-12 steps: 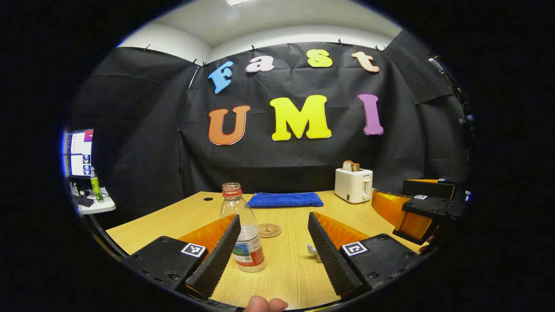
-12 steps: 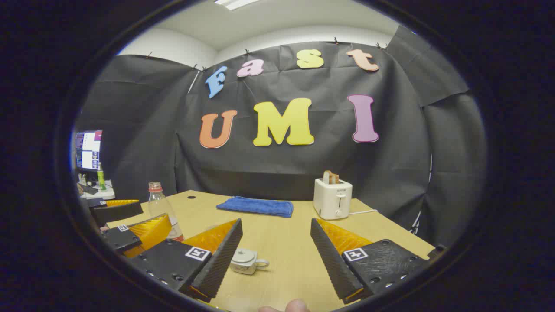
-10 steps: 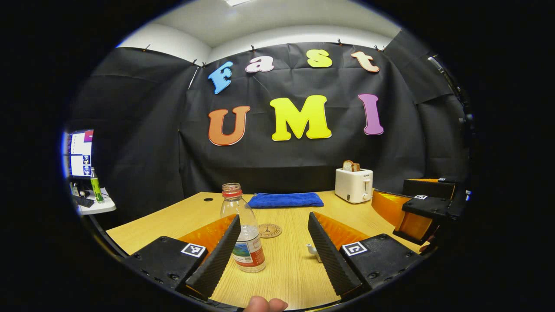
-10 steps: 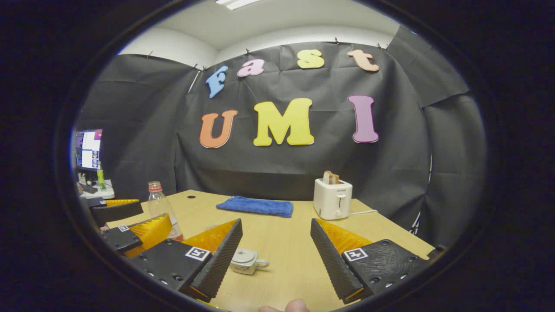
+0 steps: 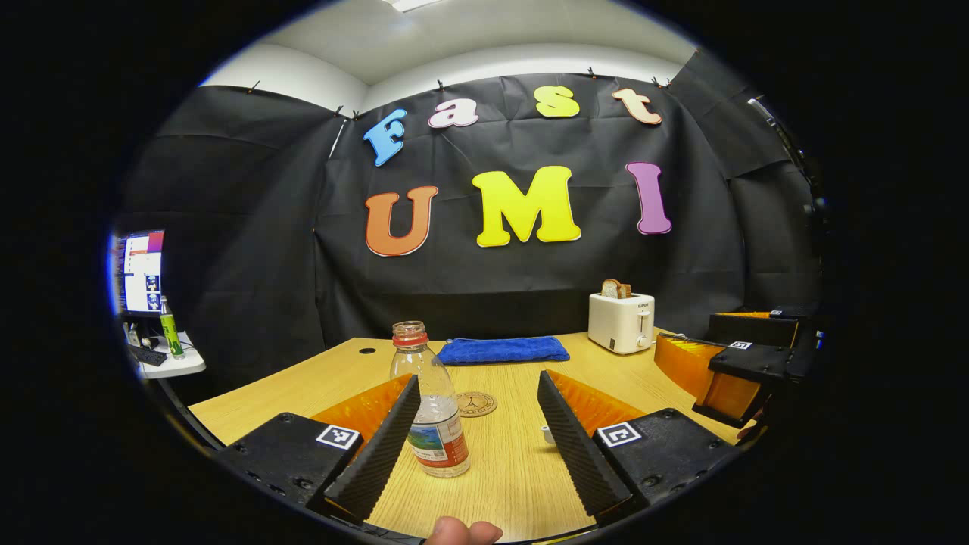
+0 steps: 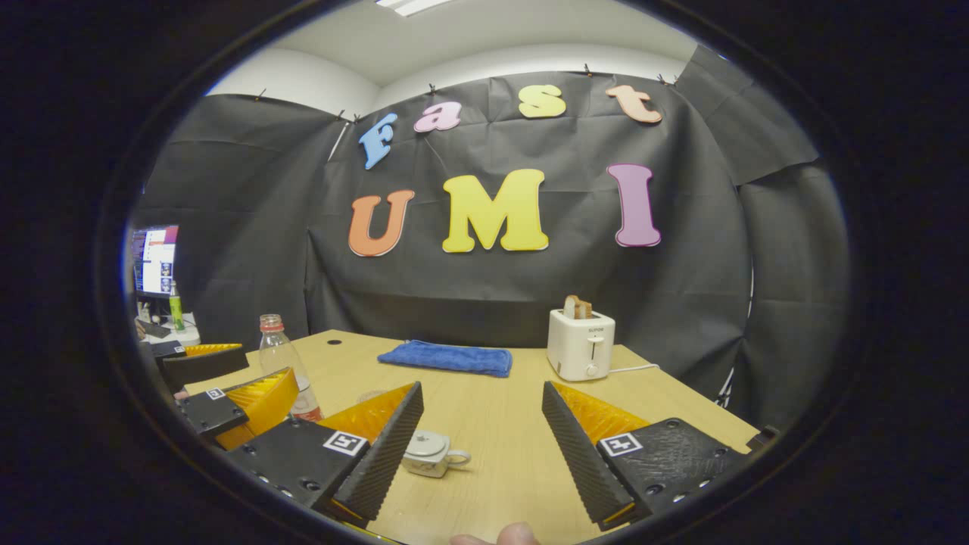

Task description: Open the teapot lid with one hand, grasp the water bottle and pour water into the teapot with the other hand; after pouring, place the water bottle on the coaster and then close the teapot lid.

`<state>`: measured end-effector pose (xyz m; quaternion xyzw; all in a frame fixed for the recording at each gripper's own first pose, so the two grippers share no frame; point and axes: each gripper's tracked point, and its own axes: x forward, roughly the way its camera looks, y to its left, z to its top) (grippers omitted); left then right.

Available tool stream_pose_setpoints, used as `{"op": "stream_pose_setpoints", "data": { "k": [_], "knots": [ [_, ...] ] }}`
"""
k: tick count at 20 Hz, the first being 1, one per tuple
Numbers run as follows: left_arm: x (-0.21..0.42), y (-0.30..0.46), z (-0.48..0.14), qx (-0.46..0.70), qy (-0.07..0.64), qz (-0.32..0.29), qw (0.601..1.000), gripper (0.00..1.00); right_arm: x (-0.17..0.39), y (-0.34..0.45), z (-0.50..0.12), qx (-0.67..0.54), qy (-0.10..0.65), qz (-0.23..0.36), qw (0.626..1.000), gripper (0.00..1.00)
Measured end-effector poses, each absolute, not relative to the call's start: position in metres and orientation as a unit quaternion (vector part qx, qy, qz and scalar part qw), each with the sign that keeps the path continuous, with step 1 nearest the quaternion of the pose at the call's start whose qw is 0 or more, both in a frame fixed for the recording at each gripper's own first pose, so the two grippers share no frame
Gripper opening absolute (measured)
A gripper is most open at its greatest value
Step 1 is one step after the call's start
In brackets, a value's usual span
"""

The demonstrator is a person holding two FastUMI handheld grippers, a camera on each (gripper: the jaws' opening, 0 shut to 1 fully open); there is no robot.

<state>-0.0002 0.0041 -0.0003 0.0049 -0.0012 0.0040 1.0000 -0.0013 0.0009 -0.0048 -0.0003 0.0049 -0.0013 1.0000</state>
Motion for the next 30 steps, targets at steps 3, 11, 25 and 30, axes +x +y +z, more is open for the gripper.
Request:
{"op": "stream_pose_setpoints", "data": {
  "k": [3, 11, 25, 30],
  "knots": [
    [0.001, 0.007, -0.001, 0.006, 0.000, 0.007, 1.000, 0.98, -0.002, 0.002, -0.005, -0.005, 0.004, -0.002, 1.000, 0.95],
    [0.001, 0.013, -0.001, 0.000, 0.004, 0.015, 1.000, 0.98, 0.003, 0.010, -0.014, -0.013, 0.009, 0.005, 1.000, 0.95],
    [-0.026, 0.067, -0.009, -0.005, 0.014, 0.071, 0.997, 0.98, 0.049, 0.057, -0.067, -0.026, 0.047, 0.052, 0.997, 0.95],
    [-0.030, 0.081, -0.020, -0.007, 0.024, 0.085, 0.996, 0.98, 0.069, 0.069, -0.089, -0.032, 0.075, 0.059, 0.995, 0.95]
  ]
}}
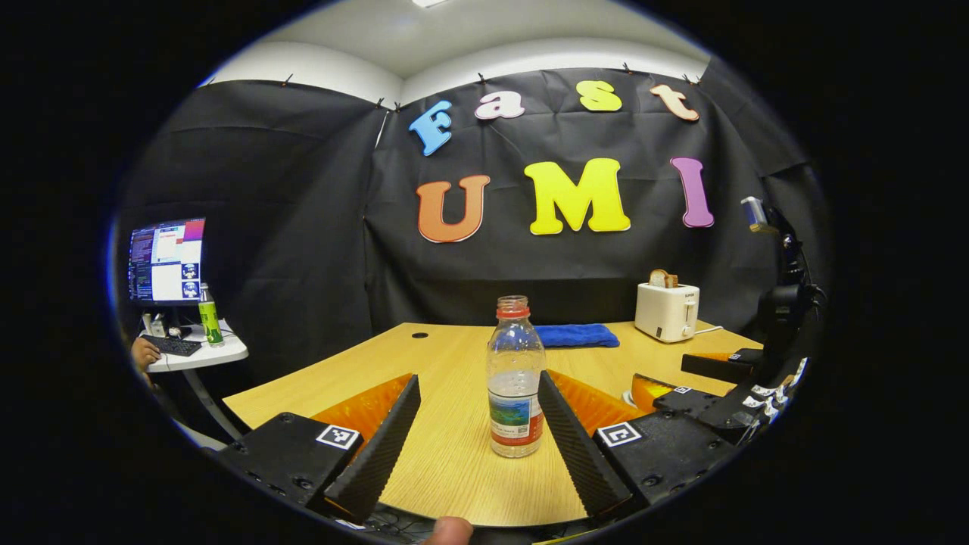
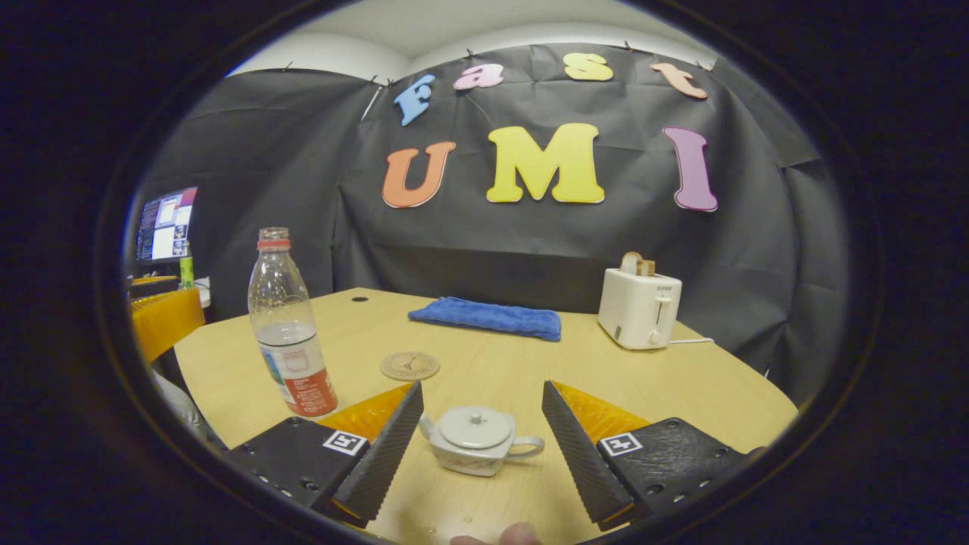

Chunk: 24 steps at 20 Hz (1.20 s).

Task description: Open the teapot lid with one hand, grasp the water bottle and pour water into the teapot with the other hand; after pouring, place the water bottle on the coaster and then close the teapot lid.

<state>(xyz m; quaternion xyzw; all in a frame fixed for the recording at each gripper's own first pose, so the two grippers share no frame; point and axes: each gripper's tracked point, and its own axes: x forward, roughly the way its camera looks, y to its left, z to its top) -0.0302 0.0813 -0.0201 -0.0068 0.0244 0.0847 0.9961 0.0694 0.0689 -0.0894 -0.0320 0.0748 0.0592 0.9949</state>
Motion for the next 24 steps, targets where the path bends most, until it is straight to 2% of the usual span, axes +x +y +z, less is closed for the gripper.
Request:
{"op": "stream_pose_setpoints", "data": {
  "k": [5, 6, 7, 9, 10, 11, 12, 13, 14, 15, 16, 19, 24],
  "knots": [
    [-0.029, 0.091, -0.025, -0.014, 0.029, 0.091, 0.995, 0.98, 0.083, 0.077, -0.101, -0.039, 0.093, 0.066, 0.993, 0.94],
    [-0.030, 0.093, -0.026, -0.014, 0.030, 0.092, 0.995, 0.98, 0.084, 0.078, -0.102, -0.038, 0.097, 0.068, 0.992, 0.77],
    [-0.029, 0.094, -0.026, -0.015, 0.031, 0.094, 0.995, 0.98, 0.087, 0.079, -0.104, -0.040, 0.101, 0.066, 0.992, 0.73],
    [-0.029, 0.095, -0.029, -0.017, 0.034, 0.096, 0.995, 0.98, 0.088, 0.076, -0.109, -0.043, 0.107, 0.063, 0.991, 0.51],
    [-0.028, 0.096, -0.031, -0.018, 0.034, 0.096, 0.995, 0.98, 0.089, 0.078, -0.107, -0.043, 0.104, 0.067, 0.991, 0.45],
    [-0.028, 0.098, -0.032, -0.019, 0.036, 0.095, 0.995, 0.98, 0.091, 0.076, -0.107, -0.038, 0.104, 0.065, 0.992, 0.45],
    [-0.026, 0.097, -0.033, -0.020, 0.036, 0.093, 0.995, 0.98, 0.091, 0.077, -0.107, -0.033, 0.104, 0.065, 0.992, 0.30],
    [-0.026, 0.094, -0.034, -0.021, 0.037, 0.090, 0.995, 0.98, 0.090, 0.078, -0.109, -0.033, 0.108, 0.069, 0.991, 0.24],
    [-0.025, 0.092, -0.035, -0.022, 0.038, 0.086, 0.995, 0.98, 0.090, 0.071, -0.106, -0.038, 0.100, 0.062, 0.992, 0.24],
    [-0.023, 0.090, -0.037, -0.023, 0.038, 0.081, 0.996, 0.98, 0.099, 0.069, -0.108, -0.036, 0.103, 0.064, 0.992, 0.19],
    [-0.021, 0.087, -0.039, -0.025, 0.038, 0.074, 0.996, 0.98, 0.095, 0.071, -0.109, -0.036, 0.104, 0.066, 0.992, 0.02],
    [-0.011, 0.074, -0.058, -0.049, 0.057, 0.040, 0.996, 0.98, 0.095, 0.071, -0.108, -0.037, 0.103, 0.072, 0.991, 0.02],
    [-0.002, 0.067, -0.085, -0.081, 0.092, 0.018, 0.992, 0.98, 0.095, 0.072, -0.100, -0.049, 0.089, 0.083, 0.991, 0.00]
  ]
}}
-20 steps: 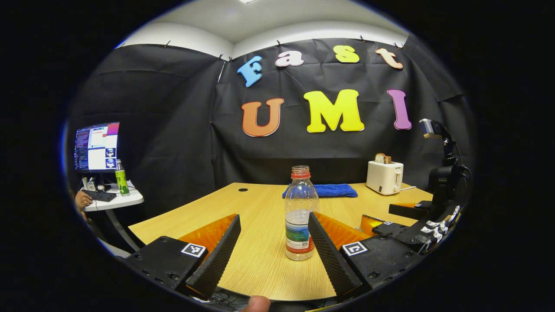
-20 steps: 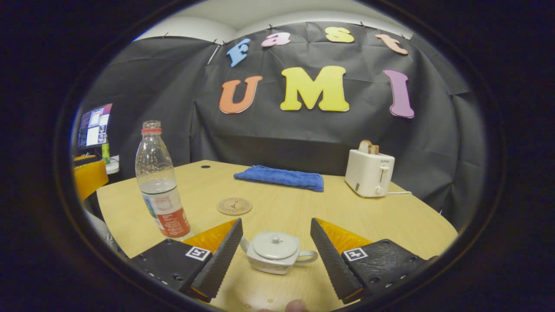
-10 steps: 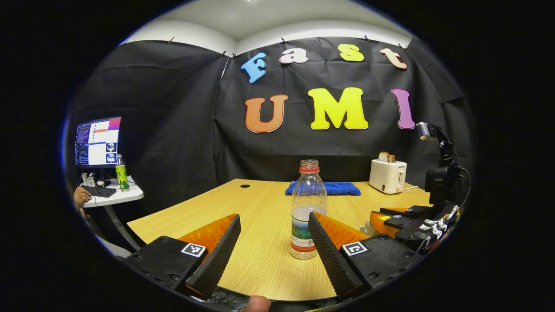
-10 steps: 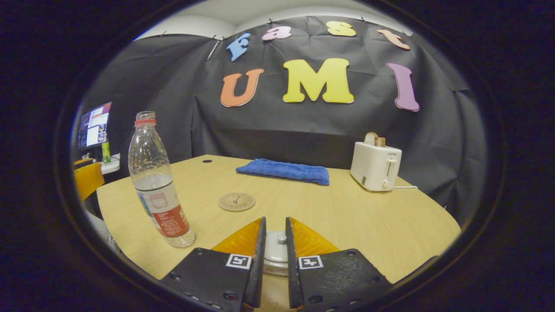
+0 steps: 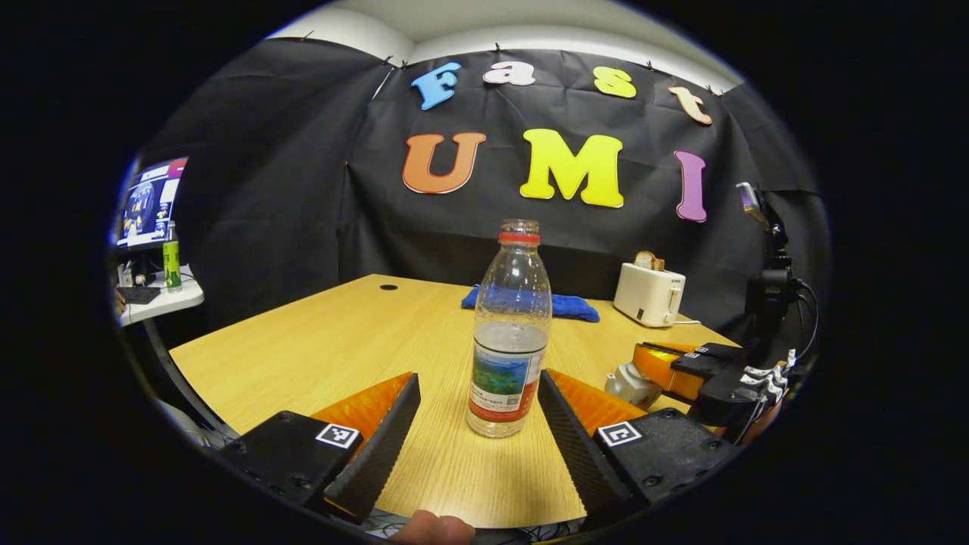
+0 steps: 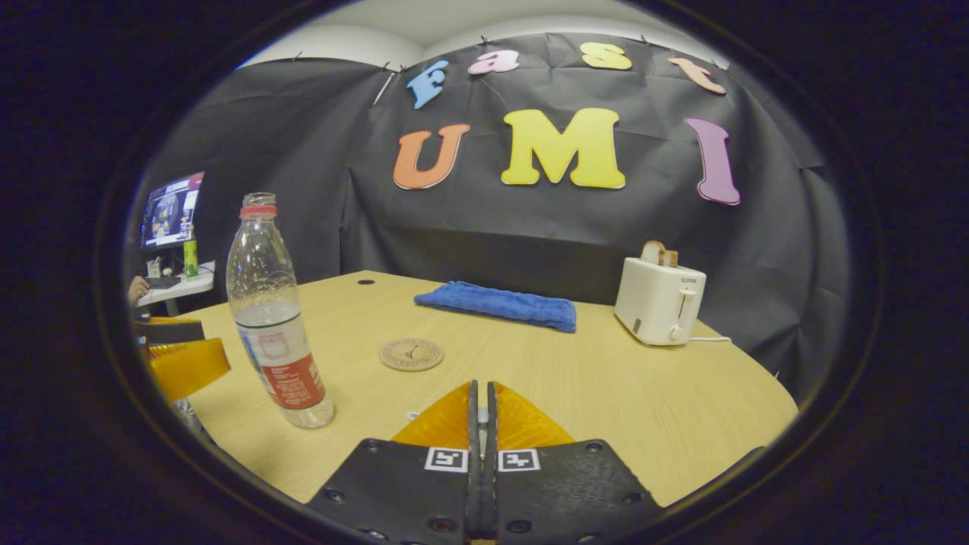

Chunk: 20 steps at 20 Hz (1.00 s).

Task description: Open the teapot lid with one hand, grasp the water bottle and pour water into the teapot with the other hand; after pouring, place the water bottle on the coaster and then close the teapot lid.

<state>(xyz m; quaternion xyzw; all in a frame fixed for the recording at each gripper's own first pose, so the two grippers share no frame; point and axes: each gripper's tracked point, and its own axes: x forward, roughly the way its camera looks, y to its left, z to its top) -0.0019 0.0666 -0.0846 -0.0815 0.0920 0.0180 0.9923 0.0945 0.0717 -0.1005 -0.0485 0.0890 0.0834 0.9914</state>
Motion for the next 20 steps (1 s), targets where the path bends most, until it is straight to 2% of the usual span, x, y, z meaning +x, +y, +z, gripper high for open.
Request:
{"op": "stream_pose_setpoints", "data": {
  "k": [7, 18, 20],
  "knots": [
    [0.016, 0.054, -0.100, -0.080, 0.108, -0.007, 0.991, 0.99, 0.087, 0.060, -0.067, -0.055, 0.056, 0.080, 0.994, 0.00],
    [0.047, 0.046, -0.108, -0.076, 0.116, -0.021, 0.990, 0.99, 0.052, 0.032, -0.056, -0.072, 0.046, 0.074, 0.994, 0.00],
    [0.046, 0.047, -0.104, -0.067, 0.111, -0.020, 0.991, 0.90, 0.050, 0.028, -0.056, -0.072, 0.047, 0.073, 0.994, 0.00]
  ]
}}
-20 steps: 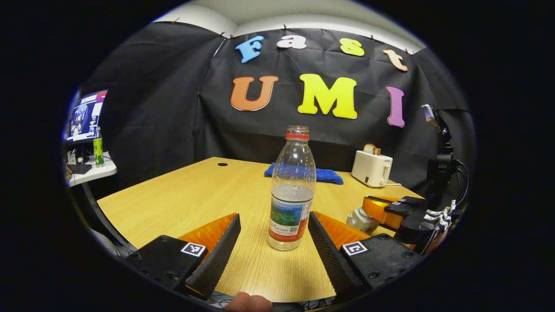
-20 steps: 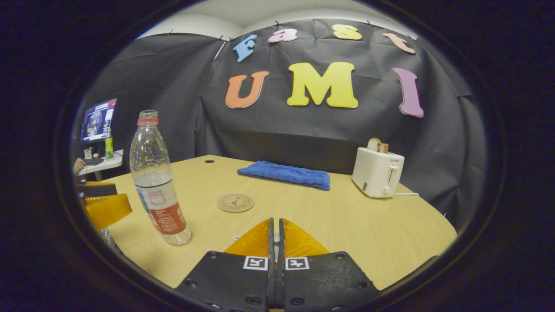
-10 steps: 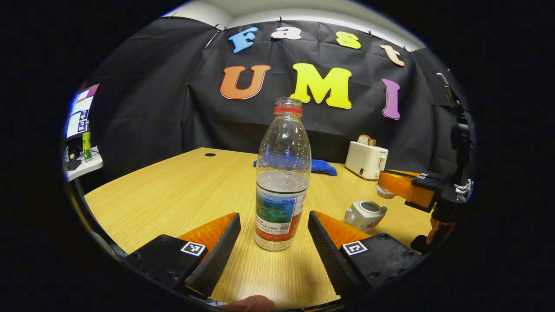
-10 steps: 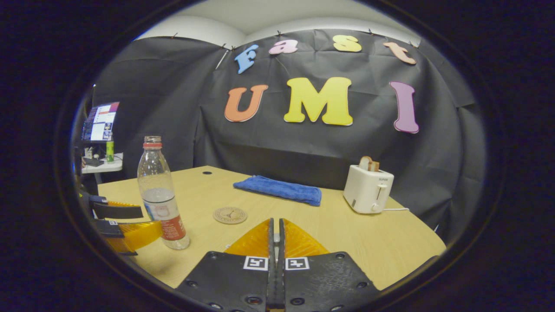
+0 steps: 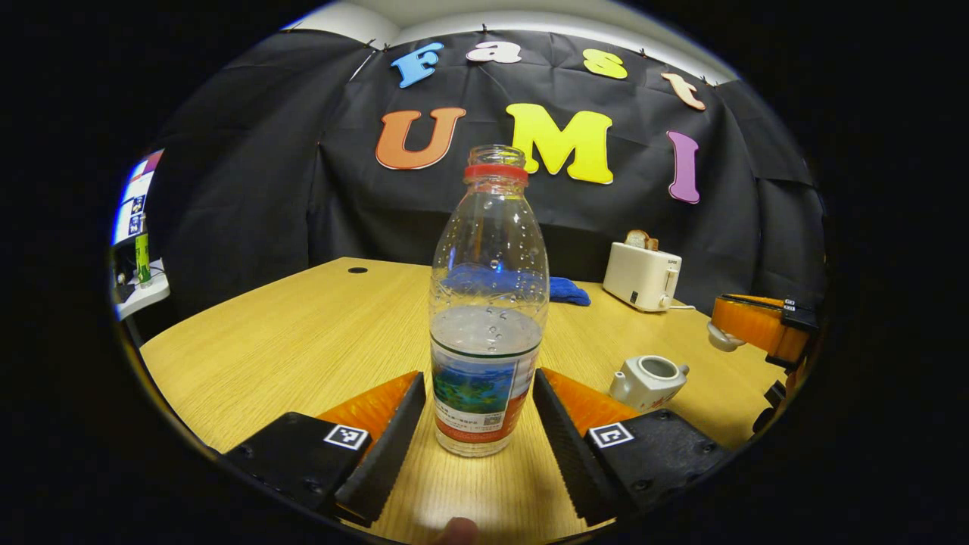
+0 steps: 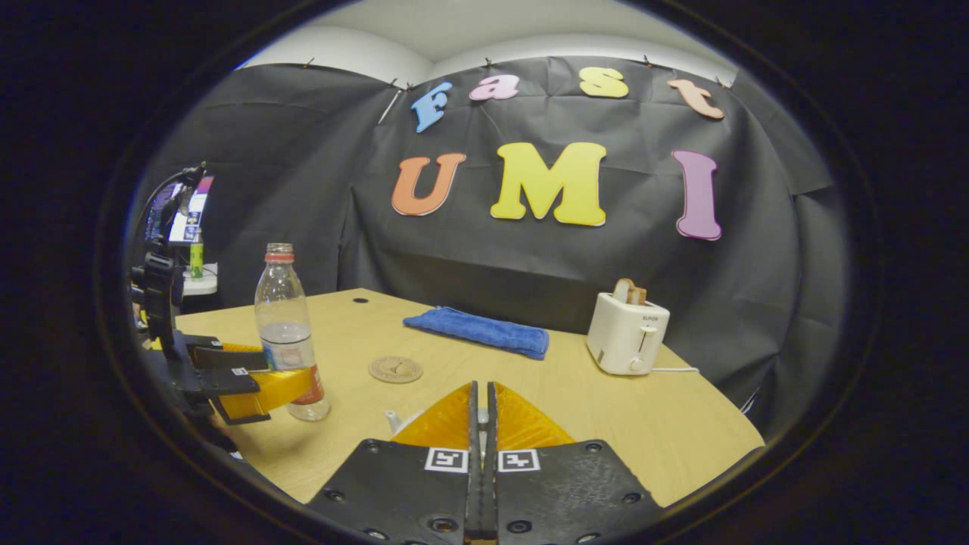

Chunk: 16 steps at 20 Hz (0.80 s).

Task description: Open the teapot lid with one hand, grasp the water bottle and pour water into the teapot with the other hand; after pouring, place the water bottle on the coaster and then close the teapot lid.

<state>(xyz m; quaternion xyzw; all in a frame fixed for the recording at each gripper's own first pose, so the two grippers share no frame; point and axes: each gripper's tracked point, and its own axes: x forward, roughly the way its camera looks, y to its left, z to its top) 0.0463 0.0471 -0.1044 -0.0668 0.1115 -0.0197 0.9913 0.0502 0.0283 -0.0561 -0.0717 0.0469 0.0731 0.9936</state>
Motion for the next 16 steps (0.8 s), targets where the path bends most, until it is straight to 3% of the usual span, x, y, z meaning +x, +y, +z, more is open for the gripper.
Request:
{"op": "stream_pose_setpoints", "data": {
  "k": [2, 4, 5, 6, 9, 16],
  "knots": [
    [0.047, 0.050, -0.103, -0.047, 0.113, -0.015, 0.992, 0.81, 0.049, 0.024, -0.056, -0.063, 0.048, 0.075, 0.994, 0.00],
    [0.048, 0.058, -0.099, -0.008, 0.114, -0.002, 0.993, 0.79, 0.049, 0.020, -0.056, -0.056, 0.051, 0.077, 0.994, 0.00],
    [0.047, 0.061, -0.097, 0.015, 0.119, 0.003, 0.993, 0.84, 0.049, 0.017, -0.055, -0.053, 0.051, 0.077, 0.994, 0.00],
    [0.048, 0.066, -0.092, 0.040, 0.115, 0.007, 0.993, 0.78, 0.047, 0.014, -0.056, -0.049, 0.052, 0.077, 0.994, 0.00],
    [0.053, 0.079, -0.076, 0.135, 0.104, 0.021, 0.985, 0.76, 0.045, 0.001, -0.060, -0.038, 0.060, 0.075, 0.995, 0.00],
    [0.066, 0.089, -0.052, 0.411, 0.073, 0.048, 0.907, 0.75, 0.035, -0.031, -0.065, -0.027, 0.071, 0.065, 0.995, 0.00]
  ]
}}
